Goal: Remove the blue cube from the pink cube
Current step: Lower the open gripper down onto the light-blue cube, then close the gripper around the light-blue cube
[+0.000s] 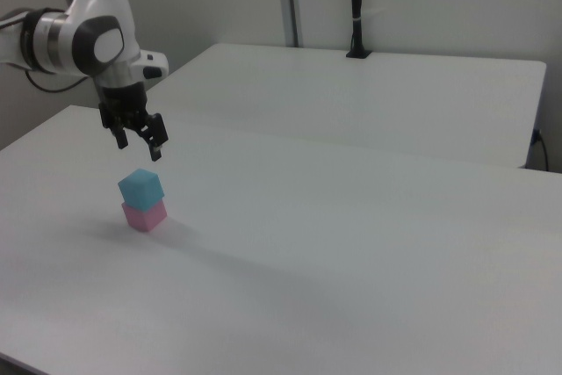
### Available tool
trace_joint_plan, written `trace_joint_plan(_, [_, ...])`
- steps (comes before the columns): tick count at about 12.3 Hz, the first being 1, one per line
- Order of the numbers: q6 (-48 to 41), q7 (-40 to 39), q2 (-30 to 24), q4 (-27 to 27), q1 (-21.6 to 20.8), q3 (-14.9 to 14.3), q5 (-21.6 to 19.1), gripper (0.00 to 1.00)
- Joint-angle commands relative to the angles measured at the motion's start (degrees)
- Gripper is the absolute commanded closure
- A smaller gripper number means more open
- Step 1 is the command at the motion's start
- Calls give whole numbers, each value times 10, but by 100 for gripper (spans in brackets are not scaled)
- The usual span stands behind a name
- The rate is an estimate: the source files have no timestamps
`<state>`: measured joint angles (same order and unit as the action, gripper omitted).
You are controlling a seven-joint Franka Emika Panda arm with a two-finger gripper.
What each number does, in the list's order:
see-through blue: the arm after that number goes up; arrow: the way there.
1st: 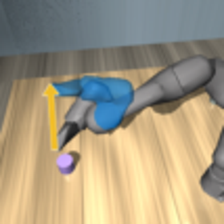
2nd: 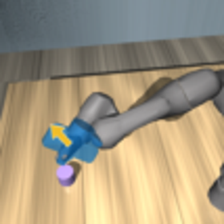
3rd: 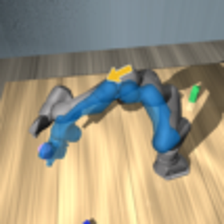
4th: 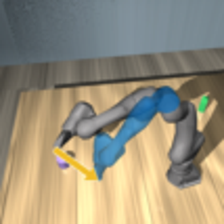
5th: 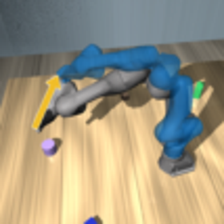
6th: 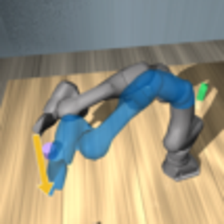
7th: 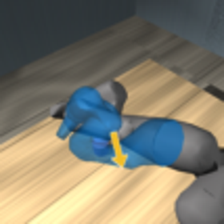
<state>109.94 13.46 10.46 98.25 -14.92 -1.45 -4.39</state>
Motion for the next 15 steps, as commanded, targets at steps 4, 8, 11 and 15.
trace_joint_plan(4, [21, 70, 46, 5, -4, 41, 61, 0])
trace_joint_plan(8, [20, 79, 57, 8, -5, 44, 77, 0])
trace_joint_plan(11, [36, 85, 69, 7, -10, 46, 86, 7])
trace_joint_plan(15, [43, 119, 69, 5, -11, 60, 89, 37])
